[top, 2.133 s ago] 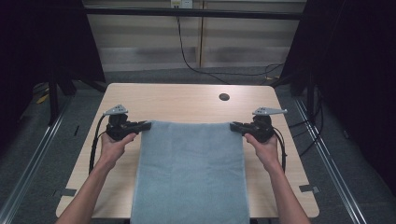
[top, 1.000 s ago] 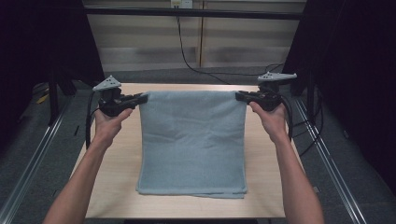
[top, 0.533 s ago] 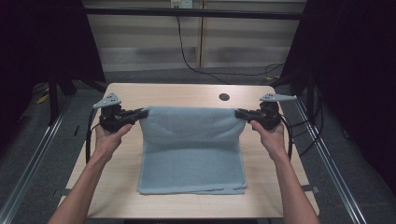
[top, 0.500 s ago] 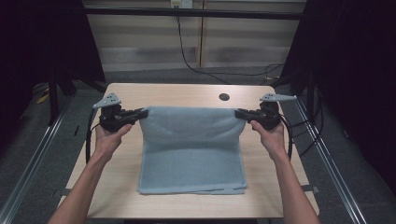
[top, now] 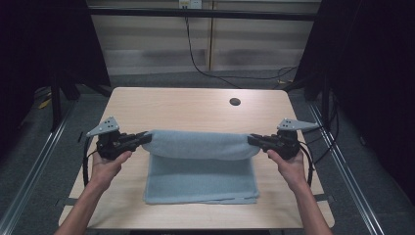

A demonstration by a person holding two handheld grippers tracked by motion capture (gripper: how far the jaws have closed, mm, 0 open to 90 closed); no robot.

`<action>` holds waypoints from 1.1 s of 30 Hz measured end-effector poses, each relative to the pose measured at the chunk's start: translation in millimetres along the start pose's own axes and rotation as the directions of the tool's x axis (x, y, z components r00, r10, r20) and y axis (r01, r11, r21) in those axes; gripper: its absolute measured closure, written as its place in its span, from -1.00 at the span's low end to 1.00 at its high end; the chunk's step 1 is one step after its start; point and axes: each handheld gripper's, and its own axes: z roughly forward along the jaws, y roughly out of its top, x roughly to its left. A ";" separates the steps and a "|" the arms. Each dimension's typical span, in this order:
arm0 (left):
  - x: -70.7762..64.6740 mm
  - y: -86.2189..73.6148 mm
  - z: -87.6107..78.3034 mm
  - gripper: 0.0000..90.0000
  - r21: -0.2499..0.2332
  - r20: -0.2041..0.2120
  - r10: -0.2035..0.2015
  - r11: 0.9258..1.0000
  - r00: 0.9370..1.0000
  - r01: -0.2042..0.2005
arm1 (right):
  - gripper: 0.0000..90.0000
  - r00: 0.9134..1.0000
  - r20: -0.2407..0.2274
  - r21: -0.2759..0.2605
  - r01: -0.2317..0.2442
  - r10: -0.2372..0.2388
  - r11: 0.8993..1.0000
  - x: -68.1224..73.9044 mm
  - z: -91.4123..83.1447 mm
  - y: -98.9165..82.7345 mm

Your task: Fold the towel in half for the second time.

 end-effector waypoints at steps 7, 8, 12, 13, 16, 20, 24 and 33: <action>-9.0 -12.8 -3.5 0.83 0.020 0.015 -0.012 1.000 1.000 0.011 | 0.83 1.000 -0.012 0.007 -0.017 0.017 1.000 6.7 -3.7 -17.7; -9.6 -15.3 -3.9 0.83 0.025 0.017 -0.014 1.000 1.000 0.014 | 0.83 1.000 -0.012 0.007 -0.017 0.017 1.000 6.7 -3.7 -17.7; -14.4 -30.6 -6.4 0.82 0.055 0.027 -0.025 0.998 0.999 0.023 | 0.83 1.000 -0.021 0.038 -0.019 0.020 0.999 13.2 -3.8 -30.2; -14.9 -33.1 -7.0 0.82 0.060 0.028 -0.026 0.998 0.999 0.024 | 0.83 1.000 -0.024 0.049 -0.016 0.017 0.999 14.9 -4.0 -32.9; -18.9 -40.9 -6.2 0.82 0.095 0.028 -0.019 0.995 0.999 0.017 | 0.82 0.999 -0.028 0.068 -0.019 0.020 0.998 19.4 -4.9 -40.4; -23.9 -51.7 -5.8 0.81 0.134 0.040 -0.020 0.991 0.999 0.015 | 0.80 0.999 -0.033 0.097 -0.024 0.027 0.995 24.1 -4.0 -53.9; -28.3 -68.3 -6.0 0.79 0.175 0.030 -0.043 0.984 0.999 0.037 | 0.77 0.999 -0.042 0.149 -0.027 0.034 0.988 29.6 -0.9 -70.8; -41.0 -77.8 -17.2 0.36 0.170 0.064 -0.105 0.981 0.992 0.092 | 0.45 0.996 -0.051 0.098 -0.065 0.070 0.993 41.6 -27.0 -87.6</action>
